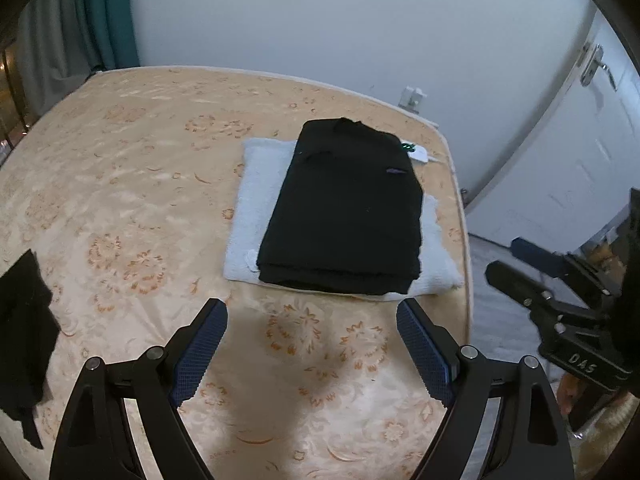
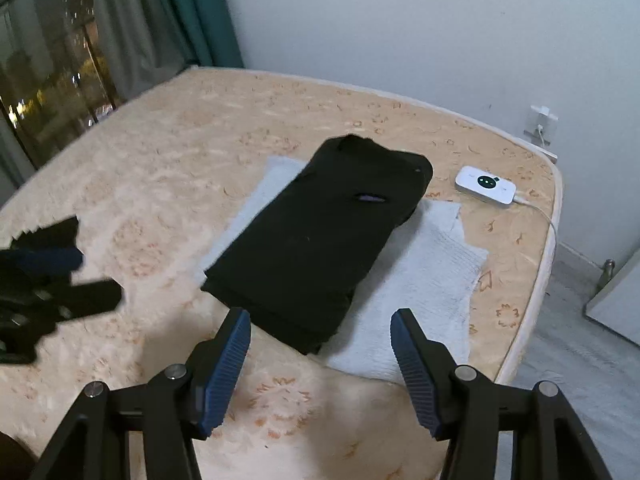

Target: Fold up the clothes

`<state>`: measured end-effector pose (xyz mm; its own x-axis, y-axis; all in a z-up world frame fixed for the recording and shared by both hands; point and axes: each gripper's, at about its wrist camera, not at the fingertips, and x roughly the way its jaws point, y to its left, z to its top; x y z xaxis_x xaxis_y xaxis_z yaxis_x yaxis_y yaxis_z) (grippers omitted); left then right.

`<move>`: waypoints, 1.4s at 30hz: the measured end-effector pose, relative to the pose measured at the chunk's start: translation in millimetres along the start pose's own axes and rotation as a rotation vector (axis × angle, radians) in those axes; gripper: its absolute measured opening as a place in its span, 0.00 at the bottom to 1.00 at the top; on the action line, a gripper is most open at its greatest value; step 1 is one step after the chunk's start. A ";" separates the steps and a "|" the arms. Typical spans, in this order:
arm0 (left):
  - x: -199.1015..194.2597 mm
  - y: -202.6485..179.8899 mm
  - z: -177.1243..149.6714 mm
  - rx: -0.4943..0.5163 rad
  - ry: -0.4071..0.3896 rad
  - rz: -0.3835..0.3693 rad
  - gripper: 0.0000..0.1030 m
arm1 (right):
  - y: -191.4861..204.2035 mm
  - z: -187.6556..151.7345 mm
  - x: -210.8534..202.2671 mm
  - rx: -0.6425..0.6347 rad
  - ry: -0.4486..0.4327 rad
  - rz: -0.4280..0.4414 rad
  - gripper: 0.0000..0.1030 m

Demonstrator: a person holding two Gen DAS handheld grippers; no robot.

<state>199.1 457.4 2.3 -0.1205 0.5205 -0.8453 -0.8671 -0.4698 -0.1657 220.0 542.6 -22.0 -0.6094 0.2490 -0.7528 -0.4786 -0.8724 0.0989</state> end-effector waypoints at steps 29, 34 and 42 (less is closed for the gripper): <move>17.0 -4.0 22.7 -0.022 -0.009 0.044 0.93 | -1.8 -1.3 35.2 0.129 0.034 0.061 0.59; 18.4 -6.2 23.3 -0.016 -0.010 0.042 0.93 | -8.2 -4.9 31.9 0.130 0.043 0.054 0.59; 17.5 -7.4 26.0 -0.005 -0.011 0.032 0.93 | -10.0 -6.7 35.9 0.144 0.061 0.053 0.59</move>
<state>190.9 488.5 2.0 -0.1537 0.5131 -0.8445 -0.8601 -0.4902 -0.1412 207.2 557.5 -54.3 -0.5986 0.1740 -0.7820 -0.5353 -0.8131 0.2287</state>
